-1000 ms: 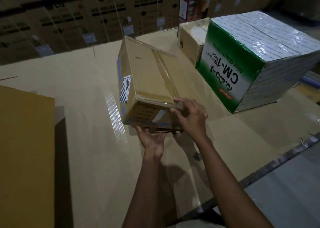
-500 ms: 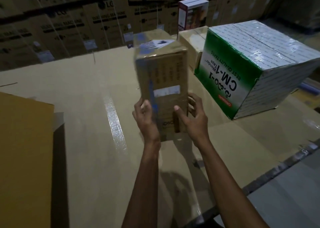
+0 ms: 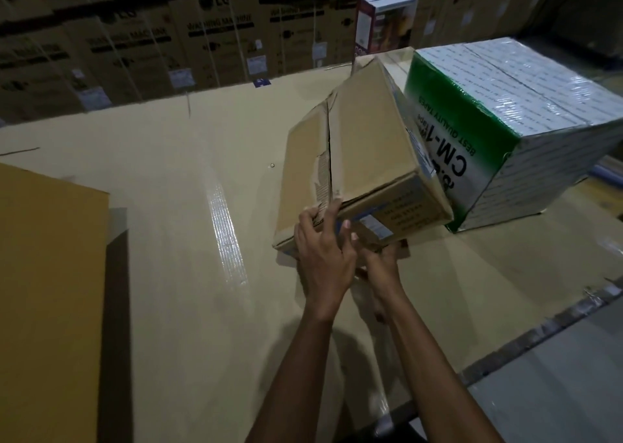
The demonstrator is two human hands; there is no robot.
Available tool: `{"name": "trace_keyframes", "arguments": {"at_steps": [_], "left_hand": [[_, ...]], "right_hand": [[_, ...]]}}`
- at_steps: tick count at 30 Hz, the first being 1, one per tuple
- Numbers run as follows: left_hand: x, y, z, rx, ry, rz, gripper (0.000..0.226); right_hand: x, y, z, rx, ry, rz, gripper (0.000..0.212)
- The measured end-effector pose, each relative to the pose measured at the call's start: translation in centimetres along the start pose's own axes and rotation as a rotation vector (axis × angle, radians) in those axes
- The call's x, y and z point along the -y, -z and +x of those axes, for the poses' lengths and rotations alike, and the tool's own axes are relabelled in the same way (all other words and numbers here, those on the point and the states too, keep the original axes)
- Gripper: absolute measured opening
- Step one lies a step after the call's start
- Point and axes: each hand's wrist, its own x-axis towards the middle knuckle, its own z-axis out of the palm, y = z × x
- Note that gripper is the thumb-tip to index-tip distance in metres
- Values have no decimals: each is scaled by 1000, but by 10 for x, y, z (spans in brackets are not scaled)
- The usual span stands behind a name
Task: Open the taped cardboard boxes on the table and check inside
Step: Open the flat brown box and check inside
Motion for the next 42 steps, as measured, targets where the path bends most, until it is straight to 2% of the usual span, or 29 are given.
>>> {"name": "trace_keyframes", "arguments": {"at_steps": [1,3,8,10,12,13,14,16,17,22,25,27,29,31,33,35,37,39,41,42], "left_hand": [[1,-3,-3,14,-9,24,45],[0,-9,-7,32,-53,75,47],[-6,-10,-14,-2,-98,120,48],[-7,-5,-12,-40,-49,59,48],[-4,0,-10,-97,32,-32,45],[-1,2,-10,-130,75,-93,44],[3,3,-9,-157,116,-145,44],[13,5,-10,-190,190,-212,45],[18,6,-12,-198,220,-241,45],[41,6,-19,-207,251,-381,54],[45,11,-15,-128,273,-419,58],[41,16,-13,-91,264,-566,58],[39,17,-13,-125,375,-852,51],[40,15,-12,-202,651,-1077,39],[47,15,-9,-201,870,-1185,36],[54,15,-4,-159,978,-1269,45],[52,21,-1,-138,1083,-1269,32],[46,20,-5,-22,1188,-1160,16],[37,19,-8,151,1229,-1074,19],[34,20,-10,186,1246,-1067,25]], "right_hand": [[-1,2,0,28,-32,7,59],[-6,7,1,60,-73,5,49],[-9,12,-2,67,-77,55,60],[-2,13,0,43,-21,17,76],[12,13,1,22,34,-97,98],[21,12,2,5,58,-193,102],[29,11,1,-22,81,-271,96],[42,6,-3,-80,180,-347,75],[48,2,-5,-97,239,-362,72],[66,-26,-20,-89,590,-550,103],[79,-49,-28,-100,769,-771,106],[91,-64,-28,-163,871,-944,106],[102,-78,-22,-210,963,-1160,104],[104,-90,-13,-178,986,-1329,96],[100,-95,-5,-157,977,-1416,83],[93,-93,1,-191,994,-1414,71],[89,-90,3,-211,1018,-1404,67],[88,-89,3,-220,1036,-1406,68],[88,-90,3,-228,1047,-1403,68],[88,-89,3,-232,1052,-1399,68]]}}
